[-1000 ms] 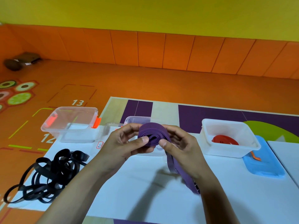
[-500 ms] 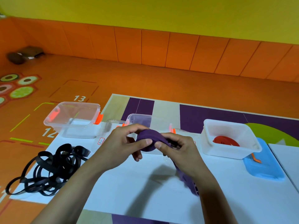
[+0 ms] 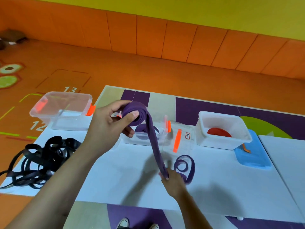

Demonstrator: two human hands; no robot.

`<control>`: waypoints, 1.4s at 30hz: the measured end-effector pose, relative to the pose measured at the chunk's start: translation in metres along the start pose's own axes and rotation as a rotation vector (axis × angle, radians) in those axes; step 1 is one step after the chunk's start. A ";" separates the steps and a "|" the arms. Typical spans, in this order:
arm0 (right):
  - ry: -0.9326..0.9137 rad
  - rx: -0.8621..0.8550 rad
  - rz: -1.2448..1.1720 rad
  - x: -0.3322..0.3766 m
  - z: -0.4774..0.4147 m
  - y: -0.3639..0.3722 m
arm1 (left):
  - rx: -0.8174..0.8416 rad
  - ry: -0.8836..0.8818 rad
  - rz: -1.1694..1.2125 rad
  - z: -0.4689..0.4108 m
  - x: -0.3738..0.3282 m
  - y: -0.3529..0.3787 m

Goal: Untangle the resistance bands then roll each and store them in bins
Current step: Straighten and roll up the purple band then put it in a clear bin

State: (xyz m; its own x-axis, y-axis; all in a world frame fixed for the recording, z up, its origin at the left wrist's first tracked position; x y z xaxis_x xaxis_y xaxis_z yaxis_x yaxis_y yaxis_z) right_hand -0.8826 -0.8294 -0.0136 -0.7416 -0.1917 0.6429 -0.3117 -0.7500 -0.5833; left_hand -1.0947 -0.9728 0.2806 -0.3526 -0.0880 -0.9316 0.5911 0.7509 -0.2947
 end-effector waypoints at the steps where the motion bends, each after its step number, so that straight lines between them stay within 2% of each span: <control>1: 0.035 -0.052 0.025 -0.022 -0.001 0.001 | 0.010 0.001 -0.004 0.002 0.001 0.004; 3: 0.066 -0.165 0.078 -0.052 0.001 -0.007 | 0.000 -0.024 -0.002 0.009 0.007 0.011; 8: 0.227 -0.372 0.118 -0.106 0.013 -0.043 | -0.183 -0.043 0.023 0.007 0.021 -0.013; 11: 0.174 -0.666 0.000 -0.109 0.026 -0.083 | -0.184 -0.039 -0.019 0.002 0.028 -0.018; 13: 0.138 -0.878 -0.087 -0.098 0.038 -0.119 | -0.167 -0.051 -0.007 0.004 0.034 -0.015; 15: 0.085 -1.028 -0.055 -0.080 0.052 -0.160 | -0.097 -0.071 -0.004 0.006 0.037 -0.004; 20: -0.100 -1.152 0.259 -0.040 0.074 -0.220 | 0.085 -0.107 0.018 0.018 0.039 0.040; 22: -0.072 -1.109 0.337 -0.036 0.075 -0.224 | 0.115 -0.110 0.031 0.020 0.038 0.048; 23: -0.007 -1.022 0.372 -0.040 0.070 -0.222 | 0.125 -0.107 0.040 0.020 0.037 0.050; 24: 0.090 -0.874 0.421 -0.049 0.062 -0.216 | 0.140 -0.102 0.048 0.020 0.035 0.051; 26: 0.280 -0.444 0.509 -0.070 0.049 -0.192 | 0.174 -0.100 0.053 0.022 0.033 0.056; 28: 0.323 -0.089 0.430 -0.074 0.048 -0.163 | 0.220 -0.099 0.043 0.027 0.033 0.063; 29: 0.275 -0.013 0.326 -0.062 0.047 -0.152 | 0.244 -0.101 0.043 0.029 0.033 0.065; 31: 0.041 -0.059 0.091 -0.011 0.045 -0.144 | 0.289 -0.109 0.050 0.034 0.033 0.069; 34: -0.379 -0.279 -0.303 0.091 0.059 -0.150 | 0.312 -0.115 0.023 0.037 0.034 0.067; 36: -0.552 -0.326 -0.522 0.143 0.079 -0.150 | 0.327 -0.116 0.005 0.038 0.036 0.066; 38: -0.651 -0.266 -0.603 0.176 0.094 -0.138 | 0.350 -0.108 0.002 0.040 0.036 0.067; 40: -0.669 -0.152 -0.621 0.189 0.097 -0.120 | 0.366 -0.094 0.008 0.042 0.033 0.068; 42: -0.669 -0.108 -0.652 0.188 0.097 -0.110 | 0.376 -0.085 0.027 0.043 0.031 0.068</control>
State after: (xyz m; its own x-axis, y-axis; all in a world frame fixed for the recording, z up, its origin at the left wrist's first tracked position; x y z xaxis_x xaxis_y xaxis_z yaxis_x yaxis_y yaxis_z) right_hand -0.9301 -0.8441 0.2197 0.0836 -0.1032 0.9911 -0.6237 -0.7811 -0.0288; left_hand -1.0340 -0.9526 0.2226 -0.2813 -0.1372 -0.9498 0.8297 0.4625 -0.3125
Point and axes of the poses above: each hand's wrist, its own z-axis away from the middle knuckle, its own y-axis out of the palm, x = y × z, the point moved 8 cm from there along -z, towards the middle knuckle, and after that the axes turned 8 degrees about -z, right-handed, at the moved point
